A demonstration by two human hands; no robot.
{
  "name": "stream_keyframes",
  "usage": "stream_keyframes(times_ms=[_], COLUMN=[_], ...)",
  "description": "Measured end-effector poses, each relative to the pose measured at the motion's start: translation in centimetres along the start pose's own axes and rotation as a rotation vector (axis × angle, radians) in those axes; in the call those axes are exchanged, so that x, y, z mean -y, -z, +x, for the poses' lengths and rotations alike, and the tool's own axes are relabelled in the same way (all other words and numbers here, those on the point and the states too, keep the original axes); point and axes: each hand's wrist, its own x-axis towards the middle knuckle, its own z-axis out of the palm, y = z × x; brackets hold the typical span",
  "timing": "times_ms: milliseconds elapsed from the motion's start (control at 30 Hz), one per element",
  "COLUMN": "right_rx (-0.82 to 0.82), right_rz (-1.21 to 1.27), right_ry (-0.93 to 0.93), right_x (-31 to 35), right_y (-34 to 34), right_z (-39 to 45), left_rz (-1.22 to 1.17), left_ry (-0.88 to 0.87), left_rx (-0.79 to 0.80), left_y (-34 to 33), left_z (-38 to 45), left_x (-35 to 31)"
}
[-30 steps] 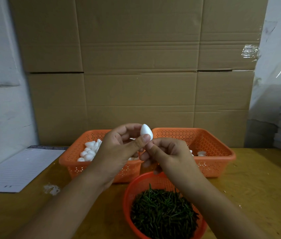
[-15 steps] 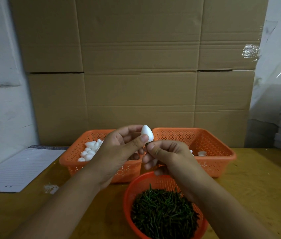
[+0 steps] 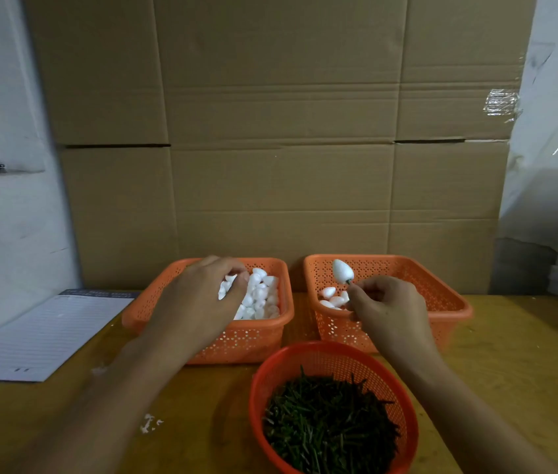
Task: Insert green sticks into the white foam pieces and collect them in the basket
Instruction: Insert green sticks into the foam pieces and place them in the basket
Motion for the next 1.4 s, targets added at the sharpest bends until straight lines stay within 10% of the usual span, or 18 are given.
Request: stream_keyframes(times_ms=[300, 733, 1400], right_rx=[-0.201, -0.157, 0.144], right_rz=[-0.509, -0.534, -0.178], right_ry=[0.027, -0.069, 0.290], right_x=[-4.1, -5.9, -0.8], right_y=[0.2, 0.3, -2.4], right_z=[1.2, 1.9, -1.3], left_rz=[0.288, 0.353, 0.443], left_ry=[0.231, 0.318, 0.378], left_rx=[0.600, 0.363, 0.495], left_y=[-0.9, -1.6, -1.9], left_z=[-0.6, 0.1, 0.5], left_x=[2.3, 6.3, 7.0])
